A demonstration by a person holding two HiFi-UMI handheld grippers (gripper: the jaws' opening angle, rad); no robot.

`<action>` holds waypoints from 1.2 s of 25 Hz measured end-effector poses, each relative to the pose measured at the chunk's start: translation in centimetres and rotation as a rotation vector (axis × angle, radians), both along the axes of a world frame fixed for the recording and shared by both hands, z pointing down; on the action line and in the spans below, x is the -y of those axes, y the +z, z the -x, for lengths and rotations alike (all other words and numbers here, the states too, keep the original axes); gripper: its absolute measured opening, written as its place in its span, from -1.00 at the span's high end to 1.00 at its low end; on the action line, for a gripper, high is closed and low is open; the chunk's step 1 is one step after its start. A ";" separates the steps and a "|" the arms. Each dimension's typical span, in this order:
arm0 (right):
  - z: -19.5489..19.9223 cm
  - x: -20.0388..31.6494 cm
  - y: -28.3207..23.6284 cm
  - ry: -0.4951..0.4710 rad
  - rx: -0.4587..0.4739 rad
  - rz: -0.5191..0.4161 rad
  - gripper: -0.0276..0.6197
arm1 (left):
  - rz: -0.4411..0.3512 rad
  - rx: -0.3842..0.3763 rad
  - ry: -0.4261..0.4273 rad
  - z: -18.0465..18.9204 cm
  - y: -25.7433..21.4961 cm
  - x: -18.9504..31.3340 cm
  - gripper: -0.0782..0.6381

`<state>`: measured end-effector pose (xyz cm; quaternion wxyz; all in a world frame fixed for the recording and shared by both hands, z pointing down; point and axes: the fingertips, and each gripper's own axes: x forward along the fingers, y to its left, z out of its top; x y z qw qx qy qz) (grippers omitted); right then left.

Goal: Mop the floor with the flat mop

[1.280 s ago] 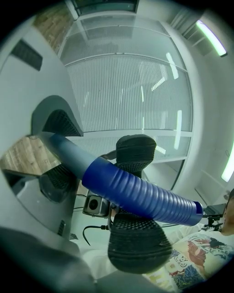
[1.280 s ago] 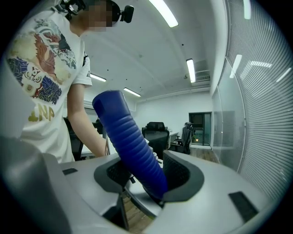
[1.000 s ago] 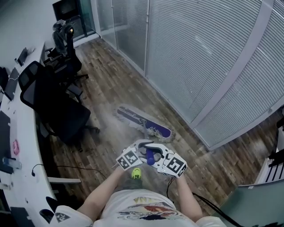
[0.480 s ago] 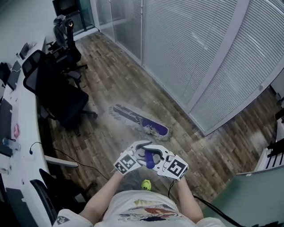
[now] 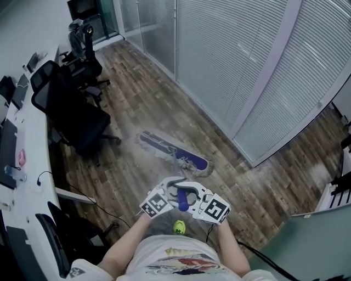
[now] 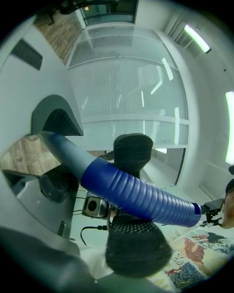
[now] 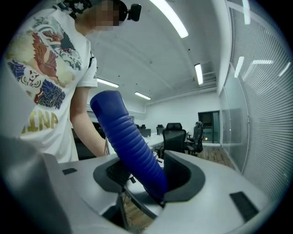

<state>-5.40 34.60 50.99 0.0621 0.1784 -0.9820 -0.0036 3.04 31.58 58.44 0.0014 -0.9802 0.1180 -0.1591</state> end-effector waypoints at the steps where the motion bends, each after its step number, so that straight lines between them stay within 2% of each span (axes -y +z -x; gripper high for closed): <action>1: 0.0 0.1 0.1 -0.005 0.010 0.005 0.29 | -0.003 0.005 0.003 0.0 0.2 0.1 0.34; 8: -1.2 4.4 -2.6 0.011 0.101 -0.054 0.28 | -0.046 -0.034 0.011 -1.0 -1.7 4.1 0.34; 14: -2.5 10.8 -5.0 0.034 0.123 0.002 0.31 | -0.053 -0.114 0.008 -1.9 -4.3 10.3 0.35; 17: -1.4 13.9 -6.5 0.035 0.153 -0.076 0.33 | -0.056 -0.122 0.035 -1.1 -4.9 13.2 0.36; 23: 2.5 19.9 -5.4 -0.022 0.019 -0.039 0.34 | -0.029 -0.131 0.055 2.7 -5.4 19.3 0.37; 30: 7.1 28.9 -5.5 -0.064 -0.003 -0.041 0.34 | -0.013 -0.124 0.046 7.0 -5.6 28.5 0.37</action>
